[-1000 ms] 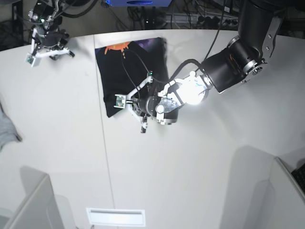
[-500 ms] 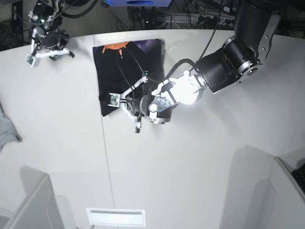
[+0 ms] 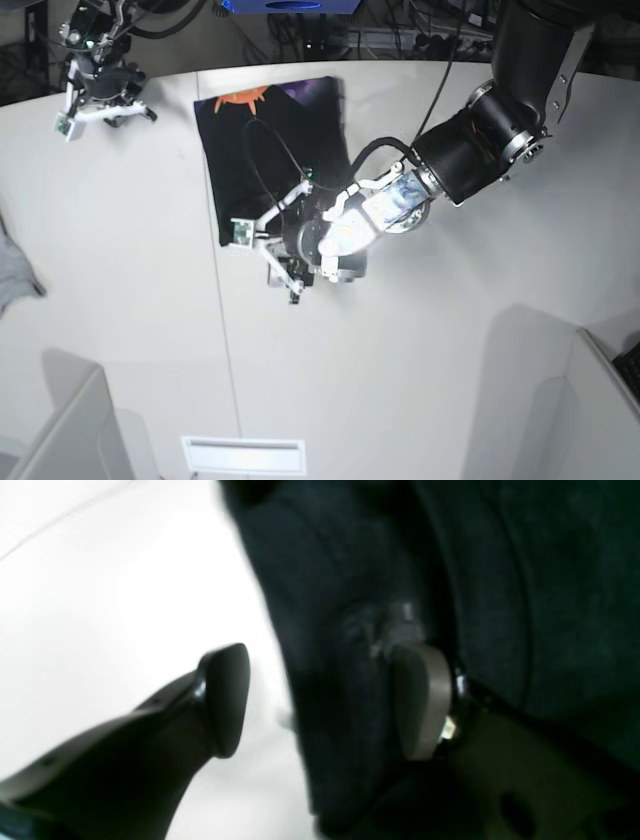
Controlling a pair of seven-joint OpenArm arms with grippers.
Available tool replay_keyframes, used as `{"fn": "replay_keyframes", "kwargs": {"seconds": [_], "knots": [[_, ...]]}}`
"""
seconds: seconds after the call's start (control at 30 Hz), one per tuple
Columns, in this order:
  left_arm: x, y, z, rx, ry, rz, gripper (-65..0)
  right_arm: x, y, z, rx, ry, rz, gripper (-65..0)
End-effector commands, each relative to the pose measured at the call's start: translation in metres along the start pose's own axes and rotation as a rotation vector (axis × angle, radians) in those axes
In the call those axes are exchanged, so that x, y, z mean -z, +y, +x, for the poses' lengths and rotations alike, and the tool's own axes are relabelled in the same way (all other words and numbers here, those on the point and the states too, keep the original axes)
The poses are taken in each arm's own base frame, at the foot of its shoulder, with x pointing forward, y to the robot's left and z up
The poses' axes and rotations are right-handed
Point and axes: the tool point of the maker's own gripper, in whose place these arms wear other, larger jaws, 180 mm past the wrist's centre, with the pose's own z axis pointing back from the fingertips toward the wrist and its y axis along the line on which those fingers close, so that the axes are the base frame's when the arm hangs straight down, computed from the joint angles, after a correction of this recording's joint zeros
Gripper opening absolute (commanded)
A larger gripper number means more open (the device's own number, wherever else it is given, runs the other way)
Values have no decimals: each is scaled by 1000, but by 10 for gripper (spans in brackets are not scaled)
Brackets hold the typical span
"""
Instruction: Fold the T-shirt properly
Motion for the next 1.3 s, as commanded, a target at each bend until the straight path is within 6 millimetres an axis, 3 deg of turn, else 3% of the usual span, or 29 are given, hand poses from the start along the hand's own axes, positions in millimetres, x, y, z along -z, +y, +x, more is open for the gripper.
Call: {"fn": "replay_keyframes", "kwargs": {"seconds": [0.0, 0.1, 0.2, 0.3, 0.37, 0.4, 0.6, 0.7, 0.93, 1.1, 1.27], "knots": [[-19, 24, 23, -18, -85, 73, -219, -3, 1, 8, -8, -32, 6, -650], [-51, 48, 31, -133, -204, 181, -227, -3, 2, 9, -13, -34, 11, -650], [-84, 59, 26, -235, -295, 285, -285, -4, 11, 13, -73, -67, 68, -650], [-110, 54, 0, -327, -321, 368, -436, -8, 18, 16, -132, -112, 122, -650], [-123, 44, -16, -380, -325, 408, -578, -11, 25, 17, -172, -135, 167, -650], [-127, 36, -26, -403, -315, 417, -648, -12, 28, 17, -191, -141, 185, -650], [-138, -12, -69, -489, -260, 419, -650, -27, 41, 23, -267, -247, 293, -650], [-138, -44, -78, -532, -336, 395, -650, -41, 35, 29, -256, -349, 299, -650], [-162, -124, -58, -672, -763, 357, -650, -60, 23, 35, -246, -461, 296, -650], [-168, -182, -71, -862, -880, 328, -650, -63, -2, 19, -190, -519, 265, -650], [-164, -243, -102, -1072, -863, 317, -650, -75, -46, -11, -105, -611, 187, -650]]}}
